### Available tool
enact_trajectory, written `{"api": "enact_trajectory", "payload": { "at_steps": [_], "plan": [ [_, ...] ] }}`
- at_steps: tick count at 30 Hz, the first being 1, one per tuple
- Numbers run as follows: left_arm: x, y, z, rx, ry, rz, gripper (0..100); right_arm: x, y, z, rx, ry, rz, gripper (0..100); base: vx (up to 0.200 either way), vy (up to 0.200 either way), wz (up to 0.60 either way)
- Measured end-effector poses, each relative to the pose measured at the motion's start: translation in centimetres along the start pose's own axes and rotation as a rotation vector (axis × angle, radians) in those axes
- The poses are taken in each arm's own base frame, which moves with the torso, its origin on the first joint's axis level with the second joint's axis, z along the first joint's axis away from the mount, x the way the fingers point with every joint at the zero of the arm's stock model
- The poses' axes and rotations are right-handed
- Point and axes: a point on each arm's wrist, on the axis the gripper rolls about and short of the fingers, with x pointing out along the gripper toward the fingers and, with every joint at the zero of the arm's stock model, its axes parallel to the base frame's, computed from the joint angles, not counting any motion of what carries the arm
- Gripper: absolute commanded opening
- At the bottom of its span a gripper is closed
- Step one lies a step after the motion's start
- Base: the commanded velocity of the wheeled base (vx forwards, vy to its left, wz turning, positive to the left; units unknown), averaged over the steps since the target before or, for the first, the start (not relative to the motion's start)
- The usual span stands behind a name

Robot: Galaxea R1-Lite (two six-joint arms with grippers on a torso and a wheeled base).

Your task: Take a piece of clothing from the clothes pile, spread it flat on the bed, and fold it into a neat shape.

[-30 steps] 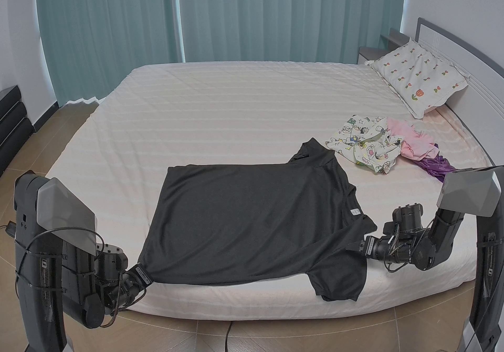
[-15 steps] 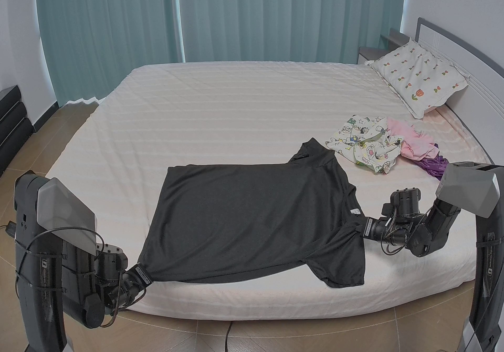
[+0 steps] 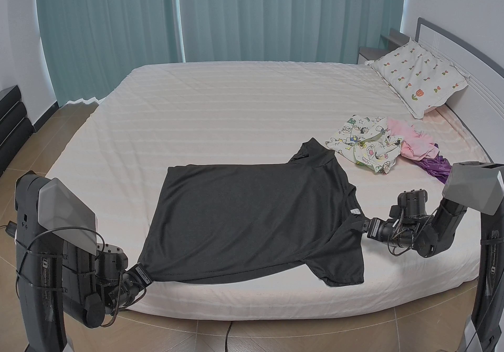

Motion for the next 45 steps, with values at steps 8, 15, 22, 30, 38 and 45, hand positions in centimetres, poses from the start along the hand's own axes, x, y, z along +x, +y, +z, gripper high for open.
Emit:
{"api": "enact_trajectory", "payload": {
  "at_steps": [8, 15, 22, 30, 38, 45],
  "plan": [
    [0.0, 0.0, 0.0, 0.001, 0.002, 0.002, 0, -3.3, -0.2, -3.1, 0.066, 0.117, -0.027, 100, 0.000, 0.000, 0.00],
    [0.0, 0.0, 0.0, 0.001, 0.001, 0.002, 0, -4.4, 1.4, -6.2, 0.019, 0.195, -0.020, 100, 0.000, 0.000, 0.00],
    [0.0, 0.0, 0.0, 0.000, 0.000, 0.002, 0, -3.8, 2.3, -7.2, -0.010, 0.198, -0.049, 100, 0.000, 0.000, 0.00],
    [0.1, 0.0, 0.0, -0.001, -0.003, 0.000, 0, -3.0, 3.4, -8.0, -0.030, 0.195, -0.057, 100, 0.000, 0.000, 0.00],
    [0.1, 0.0, 0.1, 0.000, -0.004, 0.000, 0, -3.1, 3.4, -8.6, -0.036, 0.221, -0.084, 0, 0.000, 0.000, 0.00],
    [0.0, 0.0, 0.0, -0.001, -0.003, 0.000, 0, -4.3, 2.8, -8.7, -0.024, 0.297, -0.140, 0, 0.000, 0.000, 0.00]
  ]
}}
